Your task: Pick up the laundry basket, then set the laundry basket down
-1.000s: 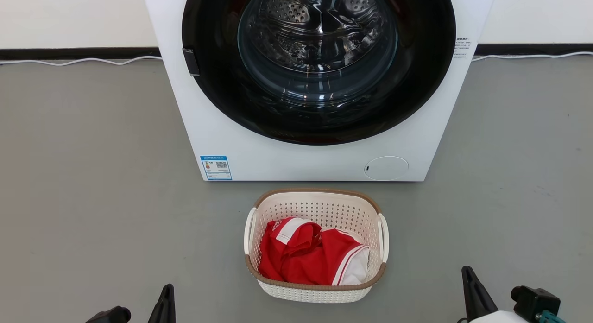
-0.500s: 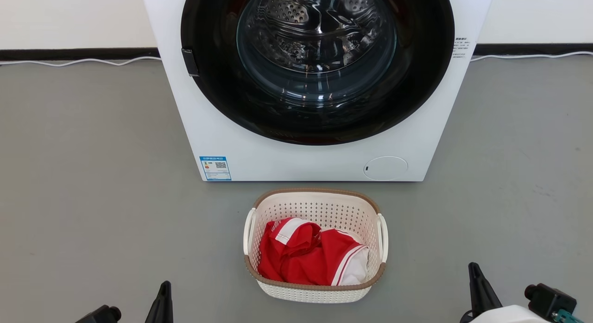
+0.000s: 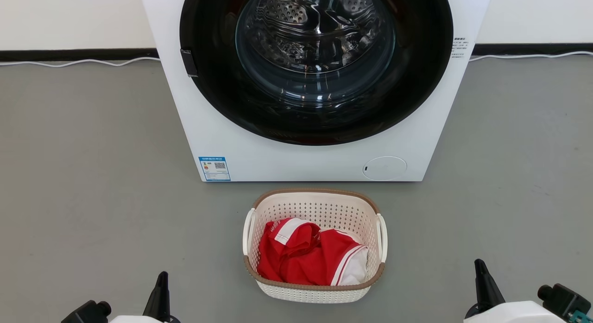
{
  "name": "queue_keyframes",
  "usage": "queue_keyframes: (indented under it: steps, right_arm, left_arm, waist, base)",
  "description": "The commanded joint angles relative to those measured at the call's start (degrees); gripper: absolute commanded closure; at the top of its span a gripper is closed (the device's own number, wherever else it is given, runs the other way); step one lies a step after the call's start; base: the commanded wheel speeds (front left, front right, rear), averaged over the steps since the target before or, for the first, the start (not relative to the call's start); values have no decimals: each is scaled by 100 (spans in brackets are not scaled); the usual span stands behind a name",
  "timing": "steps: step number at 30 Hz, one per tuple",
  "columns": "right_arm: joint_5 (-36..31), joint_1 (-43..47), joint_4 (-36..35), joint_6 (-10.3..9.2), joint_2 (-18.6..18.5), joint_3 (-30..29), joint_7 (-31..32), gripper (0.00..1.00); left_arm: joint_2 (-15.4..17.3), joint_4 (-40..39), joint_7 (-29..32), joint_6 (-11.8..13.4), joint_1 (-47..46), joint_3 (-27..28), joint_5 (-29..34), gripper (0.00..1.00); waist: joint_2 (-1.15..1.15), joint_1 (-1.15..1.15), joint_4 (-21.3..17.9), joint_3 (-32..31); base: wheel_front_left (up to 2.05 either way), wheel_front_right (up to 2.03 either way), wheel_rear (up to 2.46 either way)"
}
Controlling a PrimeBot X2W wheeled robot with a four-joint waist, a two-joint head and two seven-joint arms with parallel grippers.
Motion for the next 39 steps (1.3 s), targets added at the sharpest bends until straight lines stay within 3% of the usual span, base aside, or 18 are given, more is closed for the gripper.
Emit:
queue_keyframes:
  steps: [1,39]
  right_arm:
    - [220,-316,-217,17,-39,39,70,100]
    - [2912,-454,-646,29,-50,-49,710,100]
  left_arm:
    - [37,-165,69,-52,-287,97,-209,100]
    - [76,-436,710,-156,-548,245,-2615,100]
  waist:
    - [0,0,-1,0]
    - [0,0,-39,-9]
  base:
    - [0,0,0]
    - [0,0,0]
